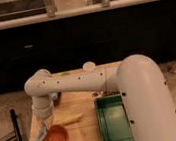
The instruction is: Place towel in red bowl
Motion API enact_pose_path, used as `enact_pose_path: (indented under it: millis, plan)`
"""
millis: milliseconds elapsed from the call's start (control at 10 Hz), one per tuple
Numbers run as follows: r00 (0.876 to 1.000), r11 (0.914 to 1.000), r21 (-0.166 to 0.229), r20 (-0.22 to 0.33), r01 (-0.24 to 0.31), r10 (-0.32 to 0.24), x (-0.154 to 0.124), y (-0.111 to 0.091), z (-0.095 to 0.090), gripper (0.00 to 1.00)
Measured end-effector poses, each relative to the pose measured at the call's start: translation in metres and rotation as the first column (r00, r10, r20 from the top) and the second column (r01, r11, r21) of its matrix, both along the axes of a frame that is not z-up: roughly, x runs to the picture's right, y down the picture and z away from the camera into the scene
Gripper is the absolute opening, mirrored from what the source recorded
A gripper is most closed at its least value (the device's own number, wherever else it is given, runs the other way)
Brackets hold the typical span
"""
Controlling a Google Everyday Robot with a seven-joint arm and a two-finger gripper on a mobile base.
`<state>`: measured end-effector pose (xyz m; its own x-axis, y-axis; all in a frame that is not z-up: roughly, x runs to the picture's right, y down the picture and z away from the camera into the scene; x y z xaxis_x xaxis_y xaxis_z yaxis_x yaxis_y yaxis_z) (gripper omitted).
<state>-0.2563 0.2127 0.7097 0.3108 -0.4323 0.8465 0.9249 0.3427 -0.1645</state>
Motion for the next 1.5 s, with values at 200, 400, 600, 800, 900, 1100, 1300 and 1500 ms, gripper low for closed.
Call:
enact_pose_path:
  millis: [200, 400, 600, 800, 900, 1100, 1300, 1500]
  plan:
    - [0.999, 0.9995, -0.023, 0.028, 0.022, -0.021, 0.004, 0.012, -0.001, 0.60]
    - [0.997, 0.9979, -0.050, 0.066, 0.042, -0.039, 0.008, 0.027, -0.006, 0.78]
    - [0.995, 0.9963, -0.069, 0.089, 0.050, -0.044, 0.016, 0.037, -0.009, 0.80]
    - [0.994, 0.9948, -0.087, 0.106, 0.052, -0.043, 0.025, 0.048, -0.011, 0.80]
    - [0.993, 0.9945, -0.092, 0.108, 0.049, -0.039, 0.029, 0.052, -0.012, 0.80]
    - [0.994, 0.9943, -0.098, 0.108, 0.043, -0.032, 0.034, 0.053, -0.011, 0.80]
    - [0.994, 0.9959, -0.085, 0.110, 0.032, -0.022, 0.035, 0.044, -0.009, 0.80]
    - [0.994, 0.9977, -0.063, 0.104, 0.024, -0.017, 0.036, 0.032, -0.007, 0.80]
